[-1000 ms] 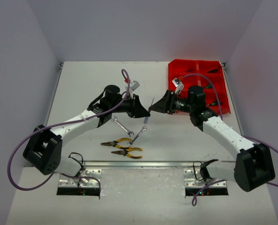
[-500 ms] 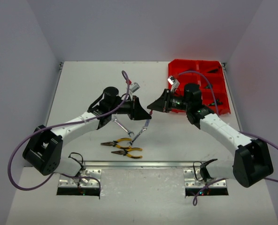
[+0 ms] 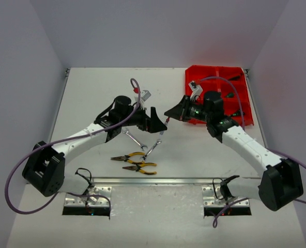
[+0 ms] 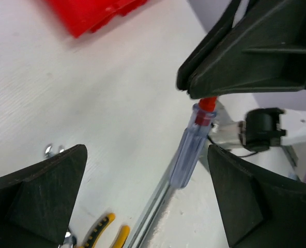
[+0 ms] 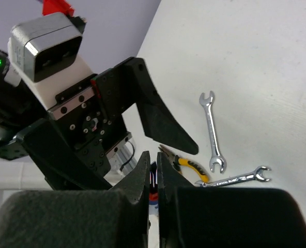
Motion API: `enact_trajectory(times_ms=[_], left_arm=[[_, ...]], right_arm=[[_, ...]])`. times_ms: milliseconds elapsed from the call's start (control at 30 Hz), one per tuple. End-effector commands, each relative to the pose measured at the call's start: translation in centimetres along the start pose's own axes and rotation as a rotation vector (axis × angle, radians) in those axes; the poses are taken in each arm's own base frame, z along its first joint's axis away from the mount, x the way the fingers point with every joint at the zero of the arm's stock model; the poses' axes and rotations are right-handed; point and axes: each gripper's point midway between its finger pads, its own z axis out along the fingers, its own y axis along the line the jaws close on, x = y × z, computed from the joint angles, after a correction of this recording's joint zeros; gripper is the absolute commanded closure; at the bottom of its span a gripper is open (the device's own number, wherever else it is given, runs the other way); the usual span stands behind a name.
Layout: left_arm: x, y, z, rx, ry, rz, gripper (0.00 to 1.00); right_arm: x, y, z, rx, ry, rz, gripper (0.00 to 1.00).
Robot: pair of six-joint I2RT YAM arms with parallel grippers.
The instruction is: Sort the tools into containers
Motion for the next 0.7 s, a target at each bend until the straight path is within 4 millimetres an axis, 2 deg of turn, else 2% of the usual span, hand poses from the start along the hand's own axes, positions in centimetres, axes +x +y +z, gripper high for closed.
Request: enact_trajectory(times_ms=[0, 33, 67, 133, 233, 367, 433, 533, 567, 667], left_arm=[[-3.3, 1.5, -2.8, -0.26, -0.087, 0.058, 0.0], [-3.7, 1.9, -4.0, -0.327, -0.103, 0.067, 0.0], [-3.9, 3.0, -5.6, -0.427, -0.118, 0.068, 0.0], [-4.4, 3.6, -8.6, -0.562, -0.153, 0.089, 0.0], [-6.1, 2.1, -13.6, -0.659, -0.254, 0.136, 0.0], [-5.0, 1.7, -17.7, -0.733, -0.275, 0.176, 0.0], [-3.6, 2.0, -18.9, -0.741, -0.294, 0.195, 0.0], [-2.3, 1.6, -19.5, -0.696, -0.347, 0.173, 0.0], [-2.1, 1.6, -19.6, -0.692, -0.361, 0.153, 0.0], [-2.2, 1.2, -19.6, -0.655, -0.41, 0.146, 0.0]], right_arm=[[-6.1, -2.1, 0.6, 0.193, -0.112, -0.069, 1.0], [-7.6, -3.1, 0.4, 0.237, -0.137, -0.062, 1.0], [-8.1, -5.2, 0.6, 0.298, -0.133, -0.024, 1.0], [-10.7, -9.4, 0.1, 0.427, -0.188, 0.038, 1.0], [-17.9, -15.1, -2.1, 0.625, -0.361, 0.043, 1.0], [-24.6, -21.9, -3.9, 0.844, -0.525, 0.037, 1.0], [-28.1, -25.2, -4.2, 0.912, -0.577, 0.012, 1.0], [-32.1, -28.8, -3.6, 1.005, -0.593, -0.092, 1.0], [-33.6, -28.8, -3.4, 1.002, -0.615, -0.115, 1.0], [-34.1, -31.5, -1.9, 0.995, -0.618, -0.132, 1.0]])
